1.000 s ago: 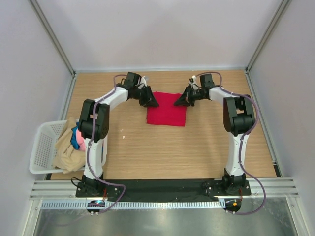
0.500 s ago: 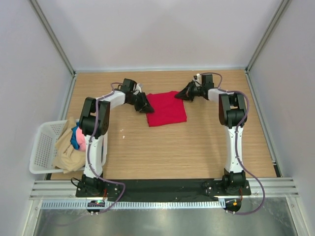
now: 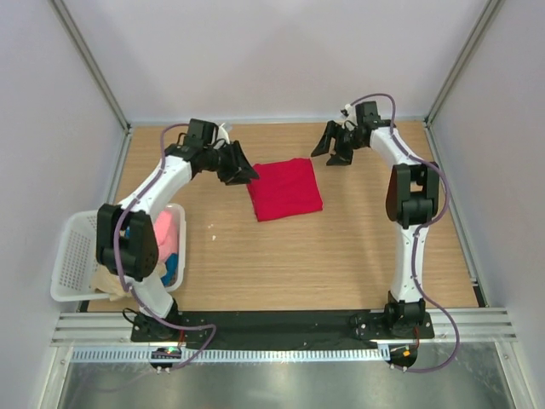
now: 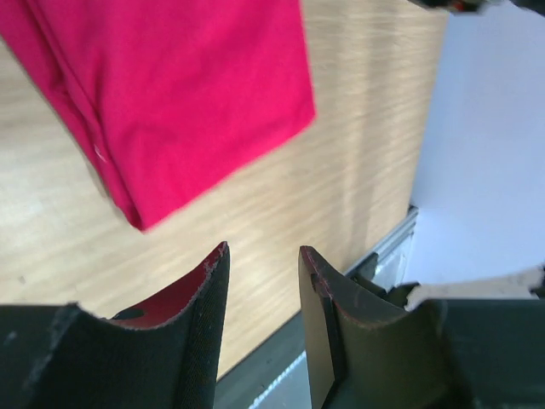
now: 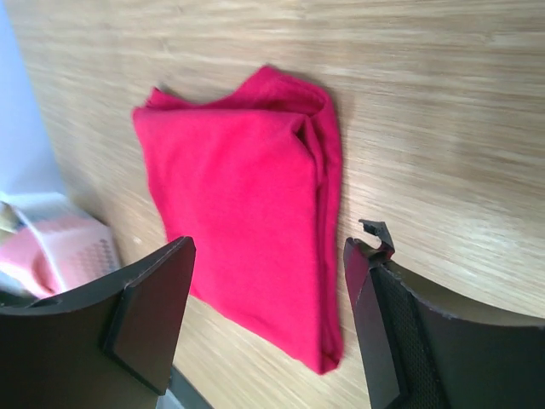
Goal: Fold and stack the t-shirts
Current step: Fold the tshirt, then neatly place the folded tshirt to the corner
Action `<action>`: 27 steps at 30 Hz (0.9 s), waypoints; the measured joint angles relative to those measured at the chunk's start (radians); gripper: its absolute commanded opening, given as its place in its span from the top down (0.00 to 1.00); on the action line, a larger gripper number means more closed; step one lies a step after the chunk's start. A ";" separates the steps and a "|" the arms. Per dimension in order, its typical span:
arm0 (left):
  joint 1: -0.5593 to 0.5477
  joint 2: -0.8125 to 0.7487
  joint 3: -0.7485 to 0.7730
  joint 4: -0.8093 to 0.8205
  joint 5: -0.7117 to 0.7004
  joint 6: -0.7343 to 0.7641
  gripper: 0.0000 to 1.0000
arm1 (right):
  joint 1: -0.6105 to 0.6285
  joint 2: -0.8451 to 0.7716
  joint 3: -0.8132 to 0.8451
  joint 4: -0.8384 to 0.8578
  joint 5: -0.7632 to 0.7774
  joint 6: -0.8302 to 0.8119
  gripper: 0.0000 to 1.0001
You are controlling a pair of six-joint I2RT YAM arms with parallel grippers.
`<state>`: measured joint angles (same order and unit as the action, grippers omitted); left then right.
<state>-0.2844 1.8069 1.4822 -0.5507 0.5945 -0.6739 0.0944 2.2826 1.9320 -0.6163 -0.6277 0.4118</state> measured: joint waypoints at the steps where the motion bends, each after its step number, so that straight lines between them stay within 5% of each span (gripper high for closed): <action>1: -0.002 -0.047 -0.027 -0.002 0.001 0.000 0.60 | 0.003 0.004 0.013 -0.025 0.007 -0.037 0.22; 8: -0.010 -0.356 -0.272 -0.068 -0.001 0.005 0.59 | 0.048 0.093 0.049 -0.068 0.031 -0.205 0.22; 15: -0.010 -0.471 -0.396 -0.116 -0.005 0.006 0.59 | 0.095 0.126 0.085 -0.072 0.063 -0.272 0.28; 27: 0.000 -0.477 -0.410 -0.124 -0.005 0.024 0.60 | 0.201 0.157 0.147 -0.085 0.299 -0.273 0.68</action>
<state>-0.2844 1.3300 1.0721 -0.6746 0.5896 -0.6498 0.2958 2.4397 2.0792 -0.7017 -0.3283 0.1390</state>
